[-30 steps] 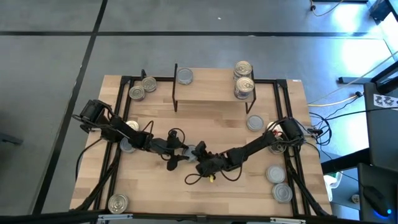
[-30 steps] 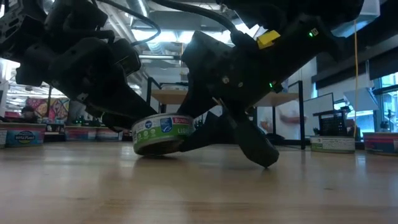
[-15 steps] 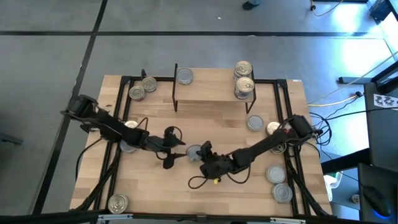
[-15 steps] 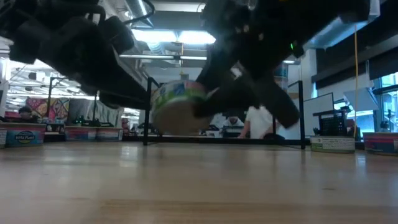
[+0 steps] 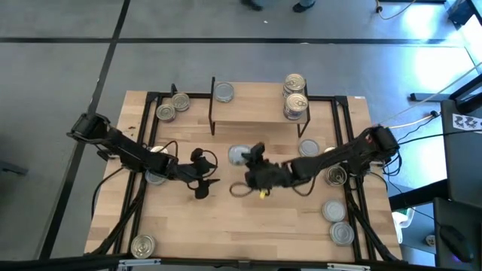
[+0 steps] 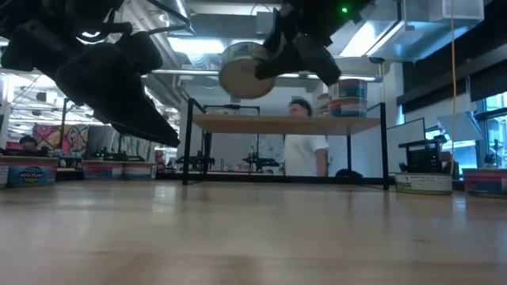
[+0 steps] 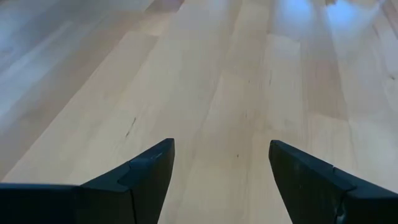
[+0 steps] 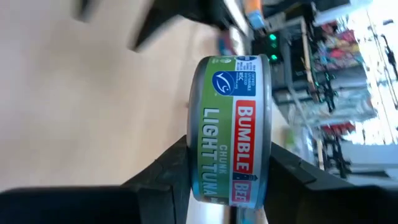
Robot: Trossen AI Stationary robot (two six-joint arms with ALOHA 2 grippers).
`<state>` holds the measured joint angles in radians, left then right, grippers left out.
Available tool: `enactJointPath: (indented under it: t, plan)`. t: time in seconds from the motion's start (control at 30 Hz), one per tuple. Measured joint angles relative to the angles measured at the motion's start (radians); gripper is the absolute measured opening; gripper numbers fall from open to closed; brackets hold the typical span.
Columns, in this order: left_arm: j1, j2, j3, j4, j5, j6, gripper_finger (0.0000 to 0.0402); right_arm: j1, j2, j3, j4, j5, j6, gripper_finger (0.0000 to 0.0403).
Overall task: Stack canned seafood by type on shelf
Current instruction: Stack the green white tuna can on top of the other green white tuna can on the shelf
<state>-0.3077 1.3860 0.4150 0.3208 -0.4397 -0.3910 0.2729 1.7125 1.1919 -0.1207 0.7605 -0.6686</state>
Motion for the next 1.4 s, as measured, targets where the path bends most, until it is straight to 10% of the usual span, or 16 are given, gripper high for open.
enactJointPath:
  t: [0.7, 1.4]
  plan:
    - [0.017, -0.001, 0.001, 0.019, -0.022, -0.024, 0.0260, -0.361, -0.055, 0.002, 0.328, -0.128, -0.358, 0.0142]
    - [0.145, -0.002, 0.001, 0.011, -0.022, 0.062, 0.0260, -0.574, 0.192, 0.370, 0.117, -0.366, -0.355, 0.0142]
